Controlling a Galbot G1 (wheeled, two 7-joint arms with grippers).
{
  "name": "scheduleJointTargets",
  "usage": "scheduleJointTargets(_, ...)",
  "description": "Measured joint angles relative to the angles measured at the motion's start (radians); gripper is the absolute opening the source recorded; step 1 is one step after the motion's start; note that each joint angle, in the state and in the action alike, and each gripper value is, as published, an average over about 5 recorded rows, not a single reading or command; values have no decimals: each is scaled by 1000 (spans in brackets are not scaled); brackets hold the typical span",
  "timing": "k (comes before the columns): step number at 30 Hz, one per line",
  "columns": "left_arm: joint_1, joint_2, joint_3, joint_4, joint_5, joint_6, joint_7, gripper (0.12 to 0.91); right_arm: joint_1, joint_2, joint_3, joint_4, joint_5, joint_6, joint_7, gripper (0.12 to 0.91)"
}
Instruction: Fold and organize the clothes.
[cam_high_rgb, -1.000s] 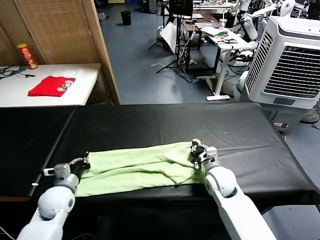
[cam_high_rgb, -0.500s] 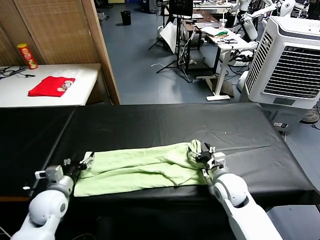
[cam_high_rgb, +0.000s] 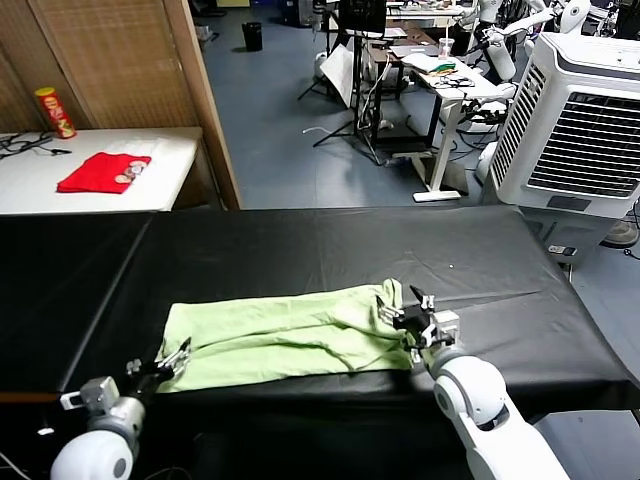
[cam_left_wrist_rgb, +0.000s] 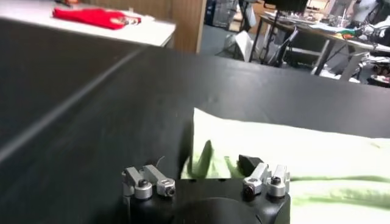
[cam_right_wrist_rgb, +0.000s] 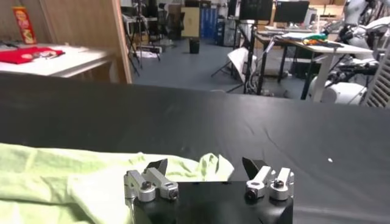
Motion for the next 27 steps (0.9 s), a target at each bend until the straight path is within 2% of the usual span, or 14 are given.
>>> scheduleJointTargets(7, 4, -21, 5, 1, 15, 0, 1, 240, -3, 0, 3, 16, -4, 0, 2, 798)
scheduleJointTargets(8, 3, -20, 5, -1, 27, 0, 1, 196, -3, 0, 4, 19, -5, 0, 2, 798)
scheduleJointTargets(10, 0, -16, 4, -4, 65, -3, 0, 155, -6, 2, 6, 25, -6, -1, 3, 798)
scheduleJointTargets(16, -21, 26, -24, 22, 246, -54, 18, 155, -20, 7, 19, 48, -8, -3, 5, 798)
scheduleJointTargets(22, -29, 146, -85, 91, 380, -106, 15, 155, -37, 20, 35, 64, -22, -3, 6, 798)
scheduleJointTargets(25, -29, 215, -103, 114, 412, -108, 9, 155, -42, 29, 37, 66, -29, -3, 6, 798)
scheduleJointTargets(27, -29, 242, -105, 112, 412, -93, 6, 155, -46, 35, 38, 67, -35, -3, 6, 798)
